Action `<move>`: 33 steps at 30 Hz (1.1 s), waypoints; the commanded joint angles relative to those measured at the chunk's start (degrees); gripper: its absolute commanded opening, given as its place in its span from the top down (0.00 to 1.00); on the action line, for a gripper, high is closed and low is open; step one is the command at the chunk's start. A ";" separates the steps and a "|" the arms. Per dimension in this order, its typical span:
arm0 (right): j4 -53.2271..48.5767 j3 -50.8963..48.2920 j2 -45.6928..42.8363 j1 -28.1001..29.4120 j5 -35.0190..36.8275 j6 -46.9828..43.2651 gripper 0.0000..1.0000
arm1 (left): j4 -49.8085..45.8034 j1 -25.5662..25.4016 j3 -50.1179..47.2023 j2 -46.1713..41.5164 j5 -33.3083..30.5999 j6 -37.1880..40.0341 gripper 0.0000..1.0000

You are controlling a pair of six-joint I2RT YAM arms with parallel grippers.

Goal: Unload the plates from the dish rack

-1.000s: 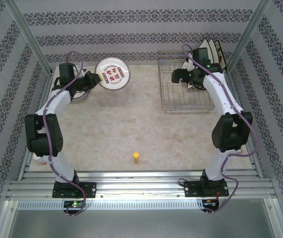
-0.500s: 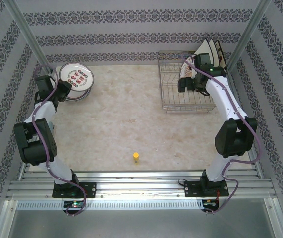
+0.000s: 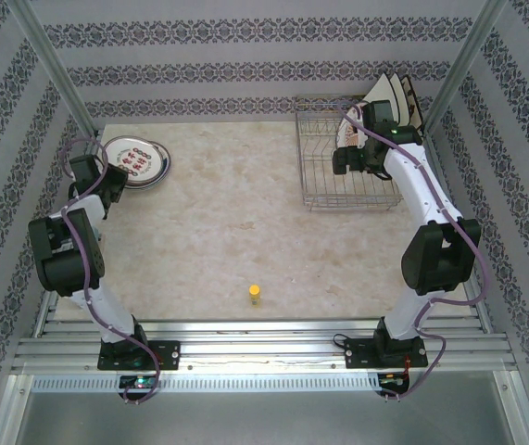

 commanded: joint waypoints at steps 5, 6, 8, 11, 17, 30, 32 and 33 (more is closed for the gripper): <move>-0.81 0.16 0.12 -0.55 0.36 -0.79 0.02 | 8.70 0.41 0.12 2.95 0.04 -4.14 1.00; -0.79 0.30 0.13 -0.55 0.28 -0.89 0.02 | 9.01 0.41 -0.01 3.27 -0.11 -4.34 1.00; -0.83 0.37 0.30 -0.55 -0.09 -0.91 0.02 | 9.85 0.40 -0.07 3.91 -0.10 -4.78 1.00; -0.92 0.50 0.56 -0.54 -0.07 -0.98 0.02 | 11.42 0.50 -0.10 5.00 0.31 -5.77 1.00; -1.21 1.03 1.09 -0.46 -0.11 -1.06 0.02 | 13.73 0.49 0.28 7.56 1.69 -8.14 1.00; -1.54 2.06 1.18 -0.33 -0.33 -1.46 0.02 | 8.39 0.50 2.25 8.41 2.89 -4.30 0.67; -1.62 2.15 1.18 -0.35 -0.33 -1.44 0.02 | 6.06 0.50 2.77 7.63 2.62 -2.38 0.63; -1.57 2.15 1.11 -0.29 -0.42 -1.38 0.02 | 4.90 0.50 3.04 7.25 2.51 -1.31 0.62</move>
